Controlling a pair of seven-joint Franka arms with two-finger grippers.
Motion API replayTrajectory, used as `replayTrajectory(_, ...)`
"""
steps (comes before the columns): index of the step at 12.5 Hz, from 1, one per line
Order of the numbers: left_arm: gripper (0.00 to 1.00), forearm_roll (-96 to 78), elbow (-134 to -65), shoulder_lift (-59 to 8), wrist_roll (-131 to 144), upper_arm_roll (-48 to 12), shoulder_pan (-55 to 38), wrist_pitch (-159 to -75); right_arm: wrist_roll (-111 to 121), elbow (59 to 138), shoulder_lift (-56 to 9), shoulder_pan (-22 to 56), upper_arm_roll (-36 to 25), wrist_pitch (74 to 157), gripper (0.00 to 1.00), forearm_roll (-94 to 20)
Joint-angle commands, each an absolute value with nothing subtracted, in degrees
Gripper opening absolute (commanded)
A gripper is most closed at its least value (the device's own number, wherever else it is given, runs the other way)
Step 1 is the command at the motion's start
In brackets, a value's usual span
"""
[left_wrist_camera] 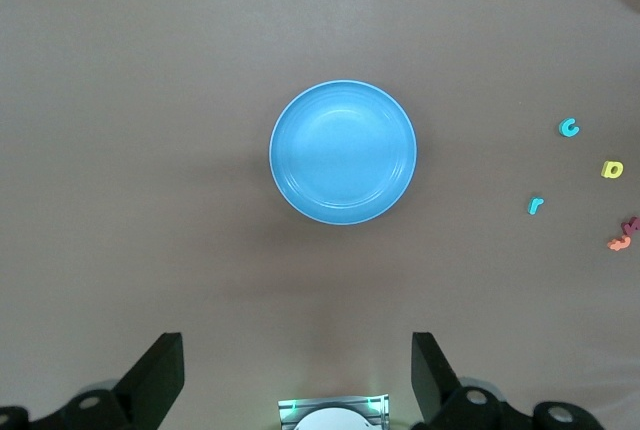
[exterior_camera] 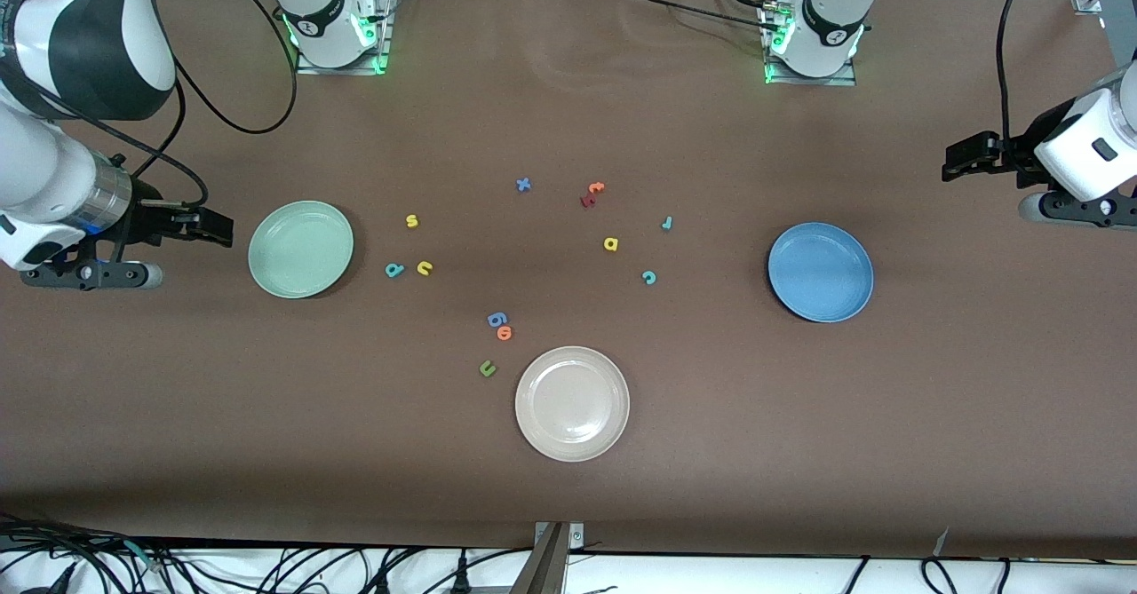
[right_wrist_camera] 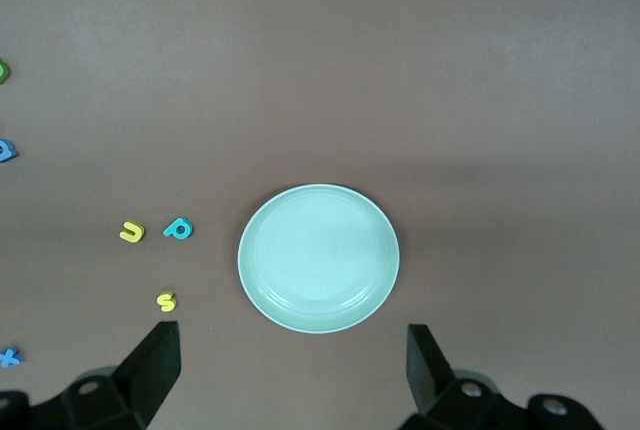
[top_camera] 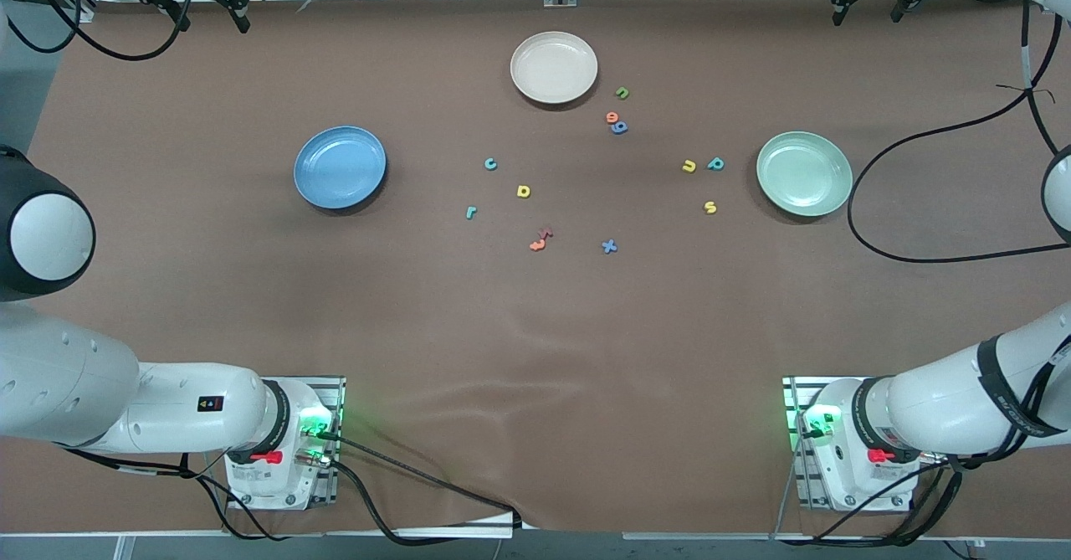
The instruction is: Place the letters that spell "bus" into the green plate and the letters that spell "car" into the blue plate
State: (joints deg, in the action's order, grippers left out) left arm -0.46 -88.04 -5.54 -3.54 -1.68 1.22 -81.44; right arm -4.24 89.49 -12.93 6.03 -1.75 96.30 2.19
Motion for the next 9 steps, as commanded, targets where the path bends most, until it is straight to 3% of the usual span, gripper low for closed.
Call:
replayTrajectory(1, 1.0, 1.32, -86.84, -5.89, -4.57, -2.02, 1.32, -81.3, -3.87, 89.47, -12.39, 5.27, -1.05, 96.5, 1.0, 2.11)
replayTrajectory(9, 1.0, 1.41, -86.84, -5.89, -4.57, -2.11, 1.23, -81.3, -4.66, 89.56, -12.39, 5.27, -1.05, 96.33, 1.0, 2.2)
